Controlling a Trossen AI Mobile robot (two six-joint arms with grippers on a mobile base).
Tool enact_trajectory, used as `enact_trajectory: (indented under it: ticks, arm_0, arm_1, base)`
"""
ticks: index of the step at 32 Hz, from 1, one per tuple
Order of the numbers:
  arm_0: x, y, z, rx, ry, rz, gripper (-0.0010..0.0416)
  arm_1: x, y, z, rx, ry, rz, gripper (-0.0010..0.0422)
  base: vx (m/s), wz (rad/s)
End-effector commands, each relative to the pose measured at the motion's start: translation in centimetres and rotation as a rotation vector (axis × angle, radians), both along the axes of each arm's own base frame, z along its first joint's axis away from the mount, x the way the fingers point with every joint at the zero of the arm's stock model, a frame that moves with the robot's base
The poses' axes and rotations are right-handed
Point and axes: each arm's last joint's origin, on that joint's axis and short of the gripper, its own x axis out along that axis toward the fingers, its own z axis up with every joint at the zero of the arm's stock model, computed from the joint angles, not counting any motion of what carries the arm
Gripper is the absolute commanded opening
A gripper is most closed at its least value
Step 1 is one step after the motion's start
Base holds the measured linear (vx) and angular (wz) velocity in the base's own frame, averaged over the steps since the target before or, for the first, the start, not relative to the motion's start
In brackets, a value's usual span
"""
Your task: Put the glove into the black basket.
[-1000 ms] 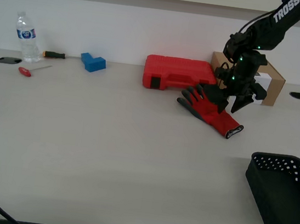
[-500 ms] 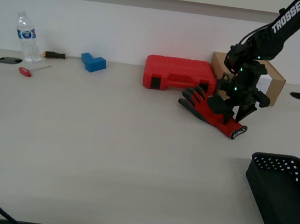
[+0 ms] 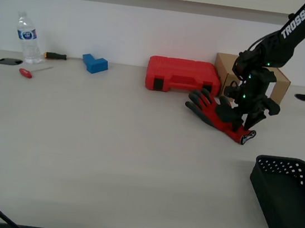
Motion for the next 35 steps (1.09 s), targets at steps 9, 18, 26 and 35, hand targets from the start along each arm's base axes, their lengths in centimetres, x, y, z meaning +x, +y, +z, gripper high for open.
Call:
enact_trajectory:
  ticks: [9, 18, 26, 35]
  arm_0:
    - [-0.4, -0.4, -0.4, -0.01, 0.038, 0.034, -0.0002]
    - [-0.7, -0.4, 2.0, -0.012, 0.084, -0.017, -0.0002]
    - [-0.7, -0.3, 15.0, 0.038, -0.166, -0.068, -0.0002]
    - [-12.5, -1.7, 22.9, 0.087, -0.244, -0.204, -0.0002]
  arm_1:
    - [0.0, 0.0, 0.1, 0.0, -0.005, 0.001, 0.0]
    - [0.0, 0.0, 0.1, 0.0, -0.005, 0.0, 0.0]
    - [0.0, 0.0, 0.0, 0.0, -0.002, 0.0, 0.0]
    - [0.0, 0.0, 0.0, 0.0, 0.005, 0.002, 0.0]
  base:
    - [0.0, 0.0]
    - [0.0, 0.0]
    - [0.0, 0.0]
    - [0.0, 0.0]
